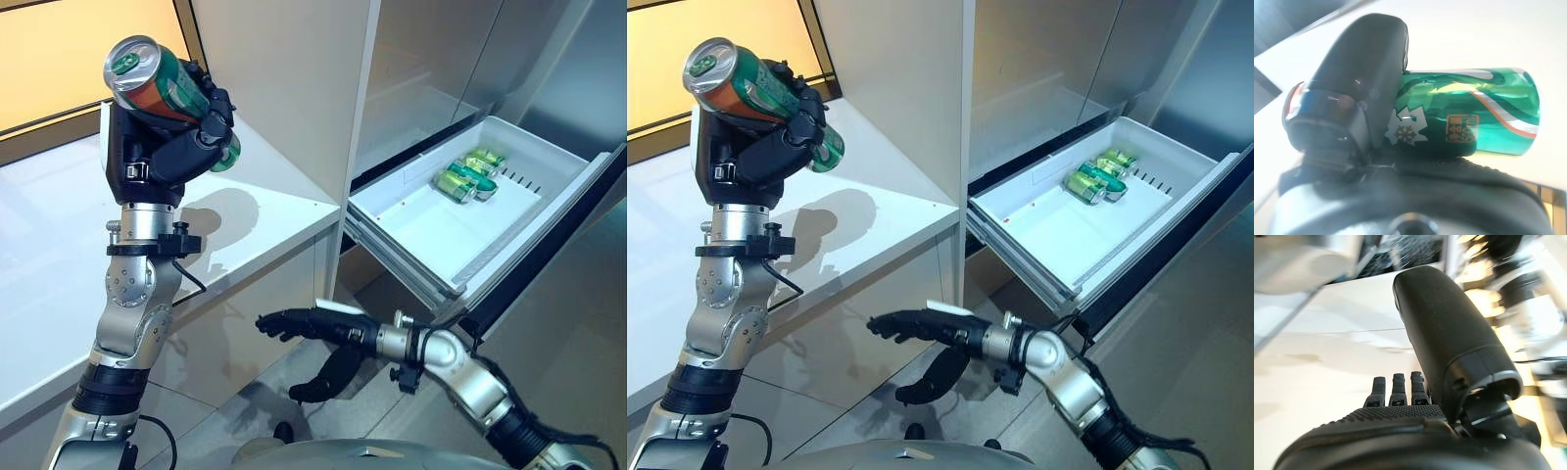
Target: Put drinks into fridge and close the fridge
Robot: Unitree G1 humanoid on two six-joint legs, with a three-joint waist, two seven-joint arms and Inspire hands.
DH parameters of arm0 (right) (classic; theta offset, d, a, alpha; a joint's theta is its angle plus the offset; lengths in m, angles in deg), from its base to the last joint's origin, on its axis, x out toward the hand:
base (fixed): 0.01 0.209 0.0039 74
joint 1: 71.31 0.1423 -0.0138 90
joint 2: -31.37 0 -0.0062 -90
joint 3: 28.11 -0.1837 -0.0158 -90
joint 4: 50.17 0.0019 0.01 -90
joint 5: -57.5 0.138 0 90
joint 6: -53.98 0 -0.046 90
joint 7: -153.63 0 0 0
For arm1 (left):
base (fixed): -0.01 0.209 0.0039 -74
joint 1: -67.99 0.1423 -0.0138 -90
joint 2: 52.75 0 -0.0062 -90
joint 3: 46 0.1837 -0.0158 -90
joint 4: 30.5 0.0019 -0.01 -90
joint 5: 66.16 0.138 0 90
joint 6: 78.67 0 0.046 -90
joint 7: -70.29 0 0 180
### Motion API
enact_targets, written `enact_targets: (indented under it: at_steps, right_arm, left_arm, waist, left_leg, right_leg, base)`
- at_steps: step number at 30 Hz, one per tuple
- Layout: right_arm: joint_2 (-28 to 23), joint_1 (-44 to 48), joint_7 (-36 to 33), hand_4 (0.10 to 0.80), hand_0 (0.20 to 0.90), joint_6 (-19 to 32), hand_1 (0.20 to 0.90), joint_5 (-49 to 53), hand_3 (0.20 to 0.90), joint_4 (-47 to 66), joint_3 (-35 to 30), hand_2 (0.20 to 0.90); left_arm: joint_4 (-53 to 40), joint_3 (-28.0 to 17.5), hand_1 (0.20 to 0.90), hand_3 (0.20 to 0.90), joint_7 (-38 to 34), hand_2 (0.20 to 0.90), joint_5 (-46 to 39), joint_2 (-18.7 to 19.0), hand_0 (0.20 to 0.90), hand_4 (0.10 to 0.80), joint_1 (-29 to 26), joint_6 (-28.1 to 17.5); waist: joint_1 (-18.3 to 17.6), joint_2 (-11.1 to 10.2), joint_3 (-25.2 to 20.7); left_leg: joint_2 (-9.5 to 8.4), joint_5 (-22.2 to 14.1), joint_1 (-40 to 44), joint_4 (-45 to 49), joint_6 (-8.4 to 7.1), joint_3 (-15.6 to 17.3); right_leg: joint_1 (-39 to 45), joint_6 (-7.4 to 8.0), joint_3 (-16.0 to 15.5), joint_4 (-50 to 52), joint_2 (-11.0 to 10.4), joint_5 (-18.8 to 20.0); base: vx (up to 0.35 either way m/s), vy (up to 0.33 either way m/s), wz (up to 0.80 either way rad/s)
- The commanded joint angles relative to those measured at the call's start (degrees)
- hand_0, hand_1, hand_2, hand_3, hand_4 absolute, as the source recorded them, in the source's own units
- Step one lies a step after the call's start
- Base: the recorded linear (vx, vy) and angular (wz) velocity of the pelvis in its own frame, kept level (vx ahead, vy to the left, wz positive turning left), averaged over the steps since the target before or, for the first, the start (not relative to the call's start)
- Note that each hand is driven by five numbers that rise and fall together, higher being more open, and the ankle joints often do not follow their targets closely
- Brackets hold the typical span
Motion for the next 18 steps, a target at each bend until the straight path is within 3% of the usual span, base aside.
enact_targets:
  at_steps: [1, 5, 9, 11, 18]
  right_arm:
    - [0.6, 6.9, 6.1, 0.800, 0.900, 2.0, 0.900, 15.7, 0.900, 8.8, -6.9, 0.900]
    - [-0.5, 8.2, 3.9, 0.800, 0.900, 3.0, 0.900, 19.8, 0.900, 10.2, -12.6, 0.900]
    - [-2.6, 7.3, -5.5, 0.800, 0.900, 4.0, 0.900, 18.0, 0.900, 9.2, -18.0, 0.900]
    - [-2.6, 6.7, -6.4, 0.800, 0.900, 4.5, 0.900, 17.9, 0.900, 7.5, -20.2, 0.900]
    - [-2.1, 9.2, -10.2, 0.800, 0.900, 3.1, 0.900, 14.7, 0.900, 5.9, -18.9, 0.900]
  left_arm:
    - [-5.4, -0.8, 0.300, 0.200, 5.0, 0.300, 2.6, 4.5, 0.300, 0.100, -8.2, -11.4]
    - [-4.6, -2.5, 0.300, 0.200, 9.5, 0.300, 2.5, 5.1, 0.300, 0.100, -7.2, -12.8]
    - [-4.8, -3.9, 0.300, 0.200, 14.5, 0.300, 1.0, 6.4, 0.300, 0.100, -5.9, -12.6]
    - [-4.5, -4.6, 0.300, 0.200, 16.6, 0.300, -0.6, 6.6, 0.300, 0.100, -5.1, -12.3]
    - [-3.9, -2.5, 0.300, 0.200, 18.8, 0.300, -2.0, 5.6, 0.300, 0.100, -5.8, -10.5]
  waist:
    - [-0.4, -0.1, -4.3]
    - [-0.6, -0.2, -4.6]
    - [-1.1, -0.2, -4.9]
    - [-1.4, -0.1, -4.9]
    - [-1.4, 0.0, -4.6]
  left_leg:
    - [-1.83, -6.4, 1.1, 0.1, -0.27, -2.6]
    - [-1.95, -5.9, 0.8, 0.1, -0.11, -2.3]
    - [-1.88, -5.9, 0.8, 0.1, -0.04, -1.9]
    - [-1.83, -6.0, 0.9, 0.1, 0.01, -1.7]
    - [-1.75, -6.8, 1.4, 0.1, 0.00, -1.7]
  right_leg:
    - [0.5, 3.36, 2.3, 0.6, -0.2, -1.8]
    - [0.0, 3.34, 2.5, 0.6, -0.3, -1.1]
    - [-0.2, 3.38, 2.6, 0.6, -0.3, -0.9]
    - [-0.3, 3.40, 2.7, 0.7, -0.3, -0.8]
    - [0.1, 3.37, 2.7, 0.5, -0.2, -1.3]
  base:
    - [0.000, 0.000, 0.00]
    - [-0.006, 0.006, -0.01]
    - [0.005, 0.004, -0.02]
    - [0.000, 0.000, 0.00]
    - [0.009, 0.004, -0.05]
